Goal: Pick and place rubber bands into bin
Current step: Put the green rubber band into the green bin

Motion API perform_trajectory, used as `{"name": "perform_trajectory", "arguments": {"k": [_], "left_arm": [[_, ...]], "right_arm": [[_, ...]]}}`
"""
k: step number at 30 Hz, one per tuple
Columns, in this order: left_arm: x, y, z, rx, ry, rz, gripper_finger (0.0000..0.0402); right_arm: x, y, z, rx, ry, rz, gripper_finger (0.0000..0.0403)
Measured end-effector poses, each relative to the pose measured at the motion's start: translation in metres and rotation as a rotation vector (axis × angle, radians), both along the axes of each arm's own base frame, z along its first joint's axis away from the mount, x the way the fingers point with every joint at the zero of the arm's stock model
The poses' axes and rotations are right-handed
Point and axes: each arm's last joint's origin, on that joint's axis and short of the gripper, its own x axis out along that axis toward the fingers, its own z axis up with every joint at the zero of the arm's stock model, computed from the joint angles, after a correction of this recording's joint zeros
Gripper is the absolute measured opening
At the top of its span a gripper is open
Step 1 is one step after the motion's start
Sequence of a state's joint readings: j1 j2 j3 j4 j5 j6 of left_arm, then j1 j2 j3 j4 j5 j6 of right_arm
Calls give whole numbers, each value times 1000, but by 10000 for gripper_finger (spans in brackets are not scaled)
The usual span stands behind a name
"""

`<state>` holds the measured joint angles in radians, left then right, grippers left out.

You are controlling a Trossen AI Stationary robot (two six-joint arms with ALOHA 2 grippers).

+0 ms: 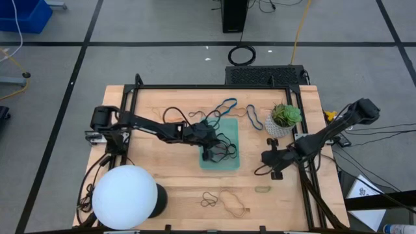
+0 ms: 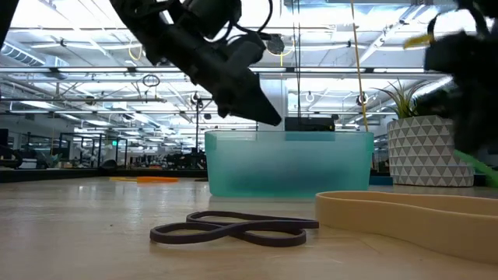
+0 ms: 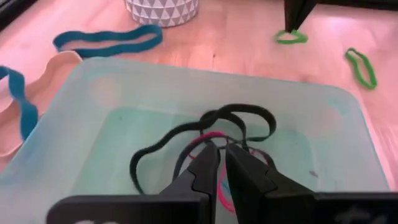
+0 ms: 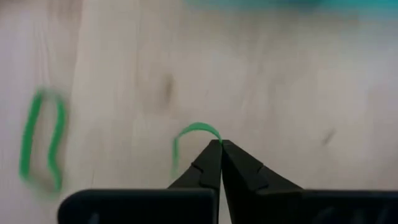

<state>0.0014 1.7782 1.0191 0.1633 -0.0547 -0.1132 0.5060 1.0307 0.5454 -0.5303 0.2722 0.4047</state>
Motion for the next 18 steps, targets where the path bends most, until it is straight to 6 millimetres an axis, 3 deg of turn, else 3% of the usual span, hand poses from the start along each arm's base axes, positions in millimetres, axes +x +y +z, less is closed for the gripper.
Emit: {"name": "perform_trajectory", "arguments": {"k": [6, 12, 18], "left_arm": [[-8, 0, 17, 0, -6, -1, 42], [-9, 0, 15, 0, 10, 1, 42], [-13, 1, 14, -4, 55, 6, 42]], "right_arm": [[18, 0, 24, -108, -310, 114, 1], [40, -5, 49, -175, -595, 289, 0], [54, -19, 65, -216, -781, 314, 0]]}}
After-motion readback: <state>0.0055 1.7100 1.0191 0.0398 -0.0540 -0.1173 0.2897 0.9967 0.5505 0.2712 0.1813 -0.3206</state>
